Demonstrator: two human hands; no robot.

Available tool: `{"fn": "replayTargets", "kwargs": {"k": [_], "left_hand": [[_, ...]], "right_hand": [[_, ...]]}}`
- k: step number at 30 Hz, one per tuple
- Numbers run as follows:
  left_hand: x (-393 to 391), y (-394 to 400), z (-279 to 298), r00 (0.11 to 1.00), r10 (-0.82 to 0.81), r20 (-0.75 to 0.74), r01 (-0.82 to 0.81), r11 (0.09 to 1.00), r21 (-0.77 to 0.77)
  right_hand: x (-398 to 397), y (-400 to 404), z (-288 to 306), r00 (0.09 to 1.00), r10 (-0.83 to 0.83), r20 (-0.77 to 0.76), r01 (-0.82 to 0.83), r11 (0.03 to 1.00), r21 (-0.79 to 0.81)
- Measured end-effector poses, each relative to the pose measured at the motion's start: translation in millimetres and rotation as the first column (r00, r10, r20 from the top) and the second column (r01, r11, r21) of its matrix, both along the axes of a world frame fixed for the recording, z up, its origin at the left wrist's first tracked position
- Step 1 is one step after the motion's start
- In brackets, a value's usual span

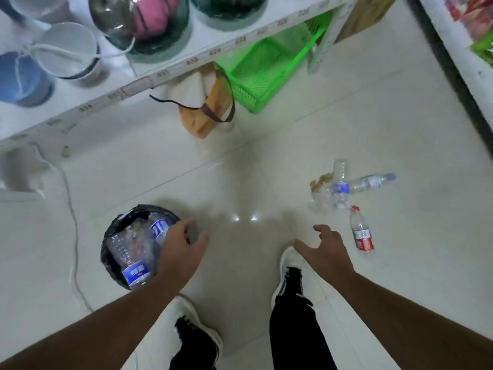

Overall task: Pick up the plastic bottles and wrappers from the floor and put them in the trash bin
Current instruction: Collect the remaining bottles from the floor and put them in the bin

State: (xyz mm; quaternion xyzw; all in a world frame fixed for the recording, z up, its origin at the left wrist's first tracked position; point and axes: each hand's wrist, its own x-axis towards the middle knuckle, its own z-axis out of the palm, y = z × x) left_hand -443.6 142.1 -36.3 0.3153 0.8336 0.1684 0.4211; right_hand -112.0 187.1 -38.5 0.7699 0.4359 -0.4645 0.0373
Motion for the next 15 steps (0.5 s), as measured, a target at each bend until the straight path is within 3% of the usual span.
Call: {"fn": "replayTargets", "kwargs": {"k": [7, 15], "left_hand": [[149, 62, -14, 0.965, -0.263, 0.022, 0.264, 0.964, -0.021], [313, 135, -7, 0.856, -0.511, 0.086, 0.517, 0.851, -0.092]], "right_hand": [[144, -25, -1, 0.955, -0.297, -0.007, 0.296, 0.954, -0.041], [275, -34, 7, 0.879, -0.475, 0.044, 0.476, 0.879, -0.033]]}}
